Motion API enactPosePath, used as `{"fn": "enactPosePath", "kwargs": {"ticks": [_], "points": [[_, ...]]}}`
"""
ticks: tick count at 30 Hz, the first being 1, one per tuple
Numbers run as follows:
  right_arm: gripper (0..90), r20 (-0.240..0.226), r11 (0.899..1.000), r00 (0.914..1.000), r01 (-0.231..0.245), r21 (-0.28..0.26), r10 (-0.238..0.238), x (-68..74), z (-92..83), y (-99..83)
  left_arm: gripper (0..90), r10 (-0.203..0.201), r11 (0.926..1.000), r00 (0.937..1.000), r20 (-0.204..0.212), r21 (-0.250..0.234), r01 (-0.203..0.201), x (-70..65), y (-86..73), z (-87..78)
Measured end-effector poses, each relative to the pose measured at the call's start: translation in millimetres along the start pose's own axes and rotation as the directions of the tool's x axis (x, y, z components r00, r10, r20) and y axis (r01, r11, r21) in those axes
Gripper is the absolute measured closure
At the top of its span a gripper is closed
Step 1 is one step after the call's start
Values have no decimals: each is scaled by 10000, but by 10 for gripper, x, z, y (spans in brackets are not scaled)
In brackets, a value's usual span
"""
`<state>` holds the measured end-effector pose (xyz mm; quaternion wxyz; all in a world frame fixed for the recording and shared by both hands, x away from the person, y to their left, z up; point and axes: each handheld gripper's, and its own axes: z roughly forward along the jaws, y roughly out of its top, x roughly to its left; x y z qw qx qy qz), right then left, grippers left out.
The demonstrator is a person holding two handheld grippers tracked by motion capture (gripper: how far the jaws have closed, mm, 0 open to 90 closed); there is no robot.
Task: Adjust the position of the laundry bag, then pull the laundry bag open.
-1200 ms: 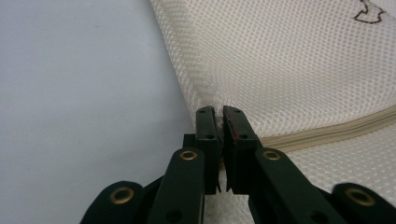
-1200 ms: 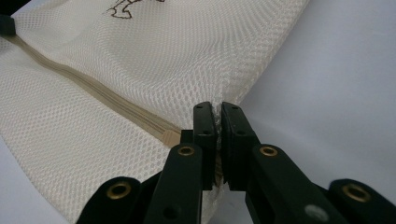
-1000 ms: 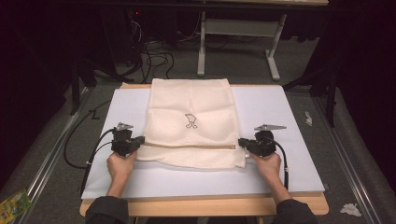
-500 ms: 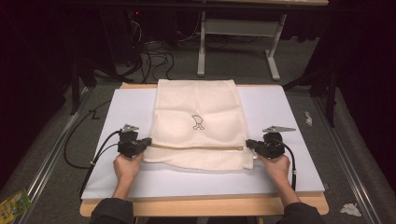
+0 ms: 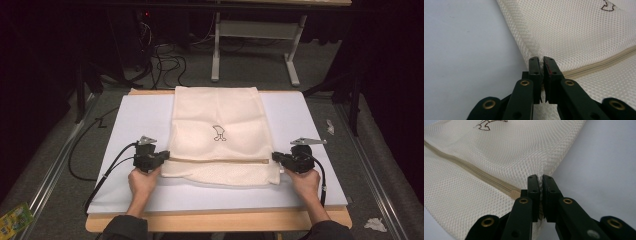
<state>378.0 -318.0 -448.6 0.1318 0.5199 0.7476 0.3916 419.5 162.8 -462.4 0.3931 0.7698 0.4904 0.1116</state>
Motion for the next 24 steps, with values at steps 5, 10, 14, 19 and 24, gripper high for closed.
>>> {"fn": "enactPosePath", "kwargs": {"ticks": [5, 10, 14, 19, 24], "points": [[867, 102, 9998, 9998, -169, 106, 168, -45, -20, -60, 857, 302, 9994, 9995, -74, 178, -300, -54, -29, 29], [866, 191, 9995, 9998, -62, 305, 56, -21, 5, -62, 856, 507, 9987, 9986, -154, 92, -506, -61, -44, 6], [864, 187, 9993, 9998, -123, 347, 116, -25, 11, -63, 856, 479, 9988, 9988, -134, 142, -478, -59, -45, 9], [861, 171, 9992, 9998, -123, 388, 116, -19, 7, -52, 855, 470, 9988, 9987, -179, 153, -467, -50, -41, 22], [858, 214, 9988, 9997, -126, 476, 116, -16, 26, -55, 847, 629, 9980, 9977, -258, 102, -626, -61, -56, 14]]}}
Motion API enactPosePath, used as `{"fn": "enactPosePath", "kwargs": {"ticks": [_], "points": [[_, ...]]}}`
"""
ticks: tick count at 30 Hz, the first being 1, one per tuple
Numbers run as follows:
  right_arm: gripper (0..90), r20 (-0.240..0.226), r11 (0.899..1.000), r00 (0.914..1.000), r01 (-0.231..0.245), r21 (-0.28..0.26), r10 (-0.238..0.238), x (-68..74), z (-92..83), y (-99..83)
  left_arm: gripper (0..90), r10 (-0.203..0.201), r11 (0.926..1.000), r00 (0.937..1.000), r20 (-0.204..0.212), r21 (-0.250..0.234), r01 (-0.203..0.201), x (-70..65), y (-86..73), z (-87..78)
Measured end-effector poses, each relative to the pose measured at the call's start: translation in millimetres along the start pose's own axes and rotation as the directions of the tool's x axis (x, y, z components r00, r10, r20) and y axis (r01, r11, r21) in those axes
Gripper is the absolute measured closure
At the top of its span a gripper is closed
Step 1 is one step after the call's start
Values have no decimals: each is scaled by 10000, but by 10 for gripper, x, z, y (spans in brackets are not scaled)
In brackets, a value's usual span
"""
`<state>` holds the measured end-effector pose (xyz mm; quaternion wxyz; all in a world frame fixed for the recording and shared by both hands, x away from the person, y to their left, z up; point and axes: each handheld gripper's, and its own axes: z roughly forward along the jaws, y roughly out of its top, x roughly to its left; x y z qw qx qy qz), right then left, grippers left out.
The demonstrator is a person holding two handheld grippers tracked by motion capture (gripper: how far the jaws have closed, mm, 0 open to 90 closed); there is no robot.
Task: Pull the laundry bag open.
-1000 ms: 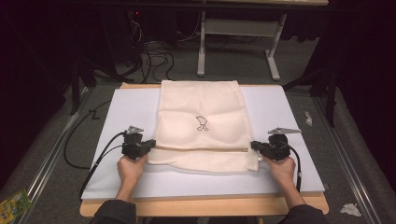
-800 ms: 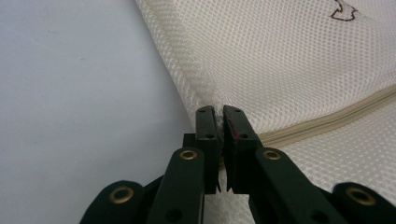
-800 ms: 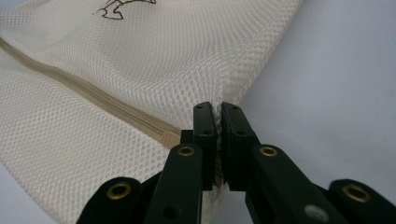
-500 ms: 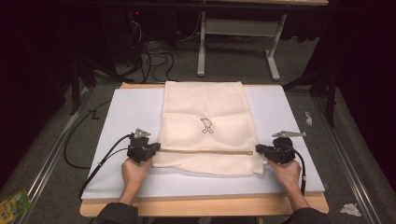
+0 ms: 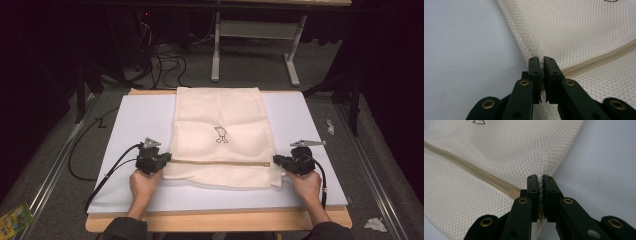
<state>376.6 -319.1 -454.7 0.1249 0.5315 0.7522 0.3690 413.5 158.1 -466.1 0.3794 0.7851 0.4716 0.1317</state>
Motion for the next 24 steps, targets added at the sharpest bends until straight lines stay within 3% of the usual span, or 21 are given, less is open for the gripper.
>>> {"fn": "enactPosePath", "kwargs": {"ticks": [6, 10, 11, 13, 17, 24], "points": [[841, 52, 9999, 10000, 59, 112, -59, -9, 20, 1, 802, 259, 9992, 9994, -243, -311, -267, -21, -35, -28], [807, 28, 9998, 9999, -133, 123, 132, -38, 40, -1, 663, 276, 9971, 9992, -286, -708, -296, -26, -89, -83], [789, 16, 9997, 9998, -217, 123, 217, -42, 40, -1, 663, 264, 9959, 9993, -263, -854, -285, -30, -102, -100], [698, -79, 9984, 9986, -519, 220, 521, -59, 38, 5, 568, 286, 9930, 9992, -288, -1140, -317, -43, -135, -148], [603, -96, 9963, 9968, -794, 335, 797, -68, 27, 43, 472, 417, 9915, 9974, -582, -1206, -485, -65, -162, -169], [533, -253, 9835, 9879, -1500, 1012, 1533, -84, 63, 133, 428, 636, 9921, 9946, -819, -1025, -719, -104, -212, -127]]}}
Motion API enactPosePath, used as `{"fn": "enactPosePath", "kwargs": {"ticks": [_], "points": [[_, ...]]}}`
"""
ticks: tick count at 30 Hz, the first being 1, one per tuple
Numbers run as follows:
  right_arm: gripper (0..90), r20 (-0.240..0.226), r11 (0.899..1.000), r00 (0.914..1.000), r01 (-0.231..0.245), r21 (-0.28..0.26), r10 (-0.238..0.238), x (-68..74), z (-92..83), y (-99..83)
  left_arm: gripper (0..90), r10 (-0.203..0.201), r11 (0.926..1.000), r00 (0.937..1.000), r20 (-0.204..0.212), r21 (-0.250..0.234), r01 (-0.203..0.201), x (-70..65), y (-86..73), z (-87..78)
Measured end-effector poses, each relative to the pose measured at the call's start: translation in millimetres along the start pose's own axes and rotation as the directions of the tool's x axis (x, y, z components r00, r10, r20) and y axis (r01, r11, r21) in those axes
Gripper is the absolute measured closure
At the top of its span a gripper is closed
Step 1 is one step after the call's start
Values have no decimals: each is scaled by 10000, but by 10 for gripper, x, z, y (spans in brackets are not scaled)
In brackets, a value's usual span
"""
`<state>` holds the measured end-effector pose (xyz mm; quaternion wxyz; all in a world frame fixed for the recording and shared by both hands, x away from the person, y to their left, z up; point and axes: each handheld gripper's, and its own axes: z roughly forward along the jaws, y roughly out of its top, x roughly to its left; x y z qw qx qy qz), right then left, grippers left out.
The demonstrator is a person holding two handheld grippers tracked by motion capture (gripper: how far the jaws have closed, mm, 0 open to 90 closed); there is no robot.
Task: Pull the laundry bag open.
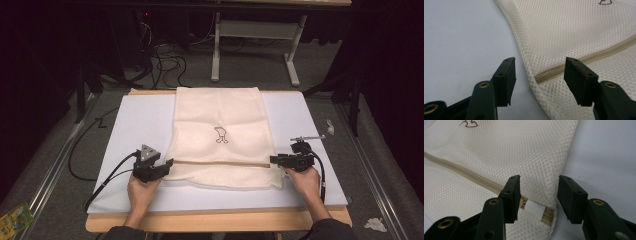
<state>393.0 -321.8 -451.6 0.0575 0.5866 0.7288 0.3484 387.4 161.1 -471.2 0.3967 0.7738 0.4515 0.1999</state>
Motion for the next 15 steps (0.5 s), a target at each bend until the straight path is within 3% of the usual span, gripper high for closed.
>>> {"fn": "enactPosePath", "kwargs": {"ticks": [6, 7, 15], "points": [[498, -49, 9968, 9986, -531, 595, 535, -29, 49, 32, 412, 210, 9989, 9996, -187, 424, -201, -32, -53, 79], [494, -20, 9937, 9978, -662, 909, 666, -51, 68, 19, 405, 304, 9977, 9992, -251, 612, -288, -42, -73, 110], [489, -346, 9837, 9903, -1296, 1247, 1348, -103, 20, -2, 389, 246, 9973, 9992, -321, 698, -223, -39, -78, 132]]}}
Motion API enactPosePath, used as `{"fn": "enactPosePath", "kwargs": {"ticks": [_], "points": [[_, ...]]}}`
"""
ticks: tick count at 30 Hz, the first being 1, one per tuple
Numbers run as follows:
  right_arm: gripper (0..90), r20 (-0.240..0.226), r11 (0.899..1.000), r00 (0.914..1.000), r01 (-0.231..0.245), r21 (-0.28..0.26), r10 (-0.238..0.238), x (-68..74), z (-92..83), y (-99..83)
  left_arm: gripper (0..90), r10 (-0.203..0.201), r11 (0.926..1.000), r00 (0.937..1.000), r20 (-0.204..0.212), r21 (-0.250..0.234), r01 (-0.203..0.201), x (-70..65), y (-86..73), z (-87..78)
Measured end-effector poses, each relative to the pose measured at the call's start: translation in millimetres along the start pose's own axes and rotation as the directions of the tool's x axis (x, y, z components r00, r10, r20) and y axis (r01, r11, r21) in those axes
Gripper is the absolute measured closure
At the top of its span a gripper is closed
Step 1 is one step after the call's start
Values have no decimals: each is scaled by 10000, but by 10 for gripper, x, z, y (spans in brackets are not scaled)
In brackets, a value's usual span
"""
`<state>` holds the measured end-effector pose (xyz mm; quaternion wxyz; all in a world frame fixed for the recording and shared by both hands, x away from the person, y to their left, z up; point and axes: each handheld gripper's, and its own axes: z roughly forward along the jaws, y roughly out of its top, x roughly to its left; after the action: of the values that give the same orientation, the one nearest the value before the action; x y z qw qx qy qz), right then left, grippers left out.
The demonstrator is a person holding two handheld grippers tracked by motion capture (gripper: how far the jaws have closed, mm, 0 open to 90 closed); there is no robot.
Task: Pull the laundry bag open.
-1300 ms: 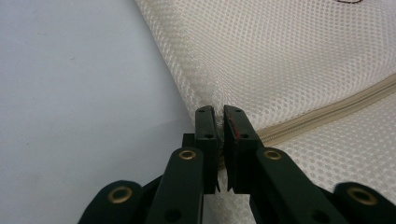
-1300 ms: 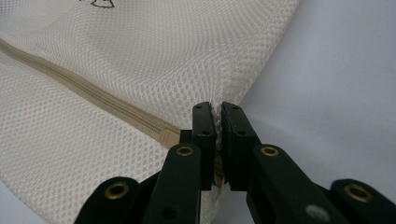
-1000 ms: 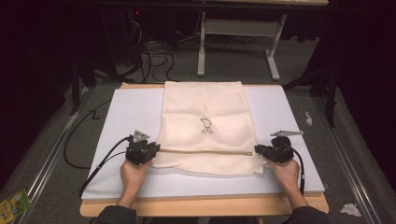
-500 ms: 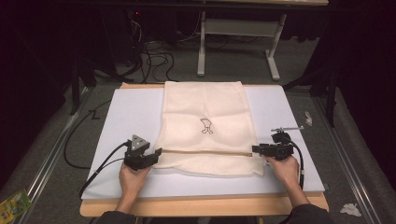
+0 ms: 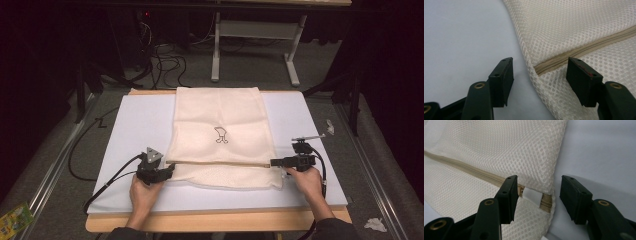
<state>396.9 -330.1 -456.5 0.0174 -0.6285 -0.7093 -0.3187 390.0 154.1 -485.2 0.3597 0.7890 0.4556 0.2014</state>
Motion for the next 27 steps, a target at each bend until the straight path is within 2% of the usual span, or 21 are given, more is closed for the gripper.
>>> {"fn": "enactPosePath", "kwargs": {"ticks": [3, 6, 14, 15, 17, 20, 24, 27], "points": [[485, -27, 9999, 9999, -101, 33, 101, 13, 21, 20, 389, 46, 10000, 10000, 11, -17, -46, -4, -3, -1], [476, -303, 9994, 9991, -299, 143, 304, 26, 57, 62, 386, -17, 10000, 10000, 46, 11, 17, 0, -1, 4], [470, -729, 9986, 9965, -376, 371, 403, 65, 122, 124, 385, -16, 10000, 10000, 35, 10, 16, -2, -1, 8], [480, -994, 9984, 9939, -434, 364, 468, 58, 138, 128, 385, -27, 10000, 10000, 36, 12, 27, -2, 0, 8], [494, -1150, 9985, 9925, -374, 398, 418, 48, 142, 125, 385, -18, 10000, 10000, 27, 13, 18, -3, -1, 8], [507, -1165, 9981, 9924, -335, 522, 394, 39, 131, 122, 386, -42, 10000, 10000, 7, 15, 42, -6, 0, 10], [505, -891, 9970, 9956, -213, 750, 280, 38, 93, 114, 386, -57, 10000, 10000, -17, 9, 57, -9, 0, 11], [500, -906, 9976, 9954, -244, 646, 302, 65, 119, 132, 386, -55, 10000, 10000, -19, 6, 55, -10, 0, 11]]}}
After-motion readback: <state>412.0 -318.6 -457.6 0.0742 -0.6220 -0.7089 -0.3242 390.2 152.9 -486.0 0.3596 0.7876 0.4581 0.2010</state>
